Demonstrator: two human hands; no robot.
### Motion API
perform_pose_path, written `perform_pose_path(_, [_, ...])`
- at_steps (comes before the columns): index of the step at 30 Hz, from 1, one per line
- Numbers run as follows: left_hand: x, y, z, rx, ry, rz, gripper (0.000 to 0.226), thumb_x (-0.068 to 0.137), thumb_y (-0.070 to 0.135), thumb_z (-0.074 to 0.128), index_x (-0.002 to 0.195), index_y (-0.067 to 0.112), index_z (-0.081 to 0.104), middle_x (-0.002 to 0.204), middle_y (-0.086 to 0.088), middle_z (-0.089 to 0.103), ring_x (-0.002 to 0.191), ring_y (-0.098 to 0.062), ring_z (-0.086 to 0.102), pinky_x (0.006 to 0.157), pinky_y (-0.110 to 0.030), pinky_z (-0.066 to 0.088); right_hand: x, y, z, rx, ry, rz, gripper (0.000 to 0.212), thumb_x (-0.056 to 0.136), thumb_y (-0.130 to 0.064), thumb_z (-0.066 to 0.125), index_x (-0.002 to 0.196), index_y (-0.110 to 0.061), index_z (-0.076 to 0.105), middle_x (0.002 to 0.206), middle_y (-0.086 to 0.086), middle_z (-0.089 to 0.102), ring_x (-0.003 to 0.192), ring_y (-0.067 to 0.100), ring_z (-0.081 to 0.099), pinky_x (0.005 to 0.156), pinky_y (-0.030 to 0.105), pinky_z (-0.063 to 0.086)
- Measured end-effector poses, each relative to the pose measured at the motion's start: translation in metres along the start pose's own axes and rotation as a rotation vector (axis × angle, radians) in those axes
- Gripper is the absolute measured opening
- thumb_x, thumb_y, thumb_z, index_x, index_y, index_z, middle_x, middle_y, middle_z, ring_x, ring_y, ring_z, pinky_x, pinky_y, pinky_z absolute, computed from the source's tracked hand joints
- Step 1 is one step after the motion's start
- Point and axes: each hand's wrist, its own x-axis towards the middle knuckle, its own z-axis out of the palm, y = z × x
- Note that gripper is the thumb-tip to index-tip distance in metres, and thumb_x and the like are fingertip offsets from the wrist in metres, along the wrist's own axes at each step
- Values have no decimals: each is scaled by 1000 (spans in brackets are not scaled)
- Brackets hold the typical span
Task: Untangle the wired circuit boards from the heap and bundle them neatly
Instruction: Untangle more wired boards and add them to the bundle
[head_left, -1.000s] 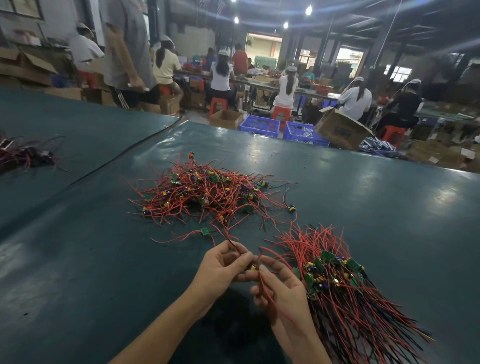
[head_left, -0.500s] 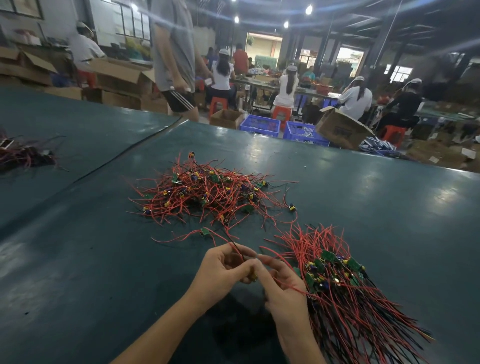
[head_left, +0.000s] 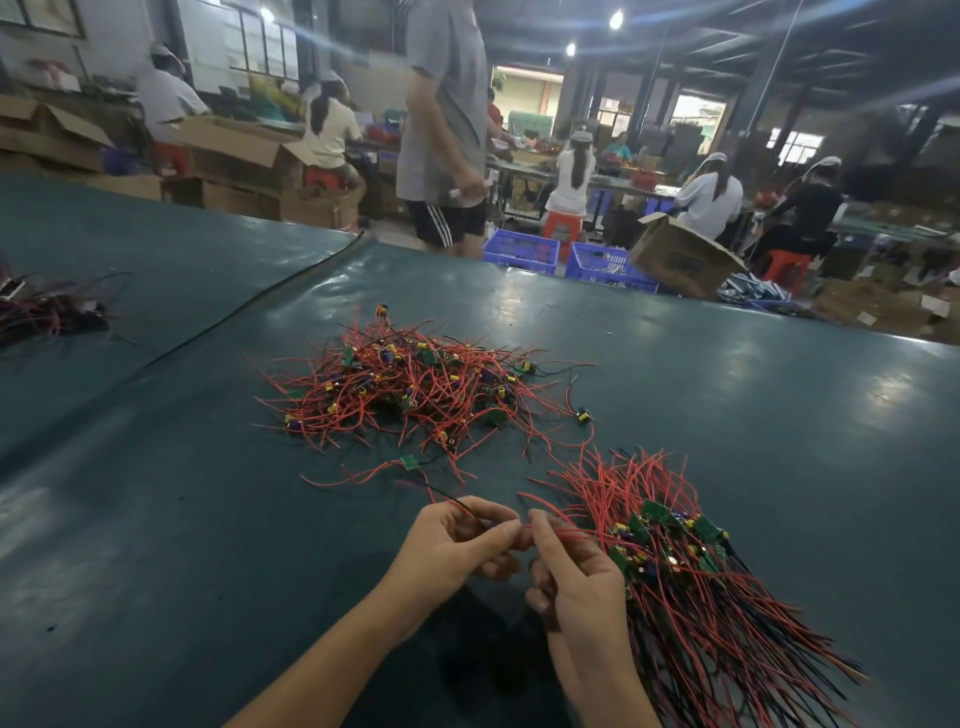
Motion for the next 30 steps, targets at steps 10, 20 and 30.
perform_pose_path(10, [-4,0,4,191,49,160,9,80,1,75,88,2,71,78,-8,74,68,-15,67,67,-24,54,-1,7,-2,-183,-3,-82,35,92,-12,63,60,-16,77,44,-7,57,39,-1,51,40,9,39])
perform_pose_path(20, [-3,4,10,-110,112,-37,9,86,-1,65,93,0,70,77,-12,73,62,-14,66,56,-20,53,0,12,4,-220,92,-145,20,90,-14,66,76,-22,76,74,6,72,73,21,65,78,45,54])
perform_pose_path(30, [-6,7,9,113,-21,-110,23,90,15,66,67,16,73,62,-5,67,55,-12,60,56,-22,49,-3,4,3,-203,67,-117,24,89,-30,60,77,-23,80,77,8,75,72,21,71,67,32,60])
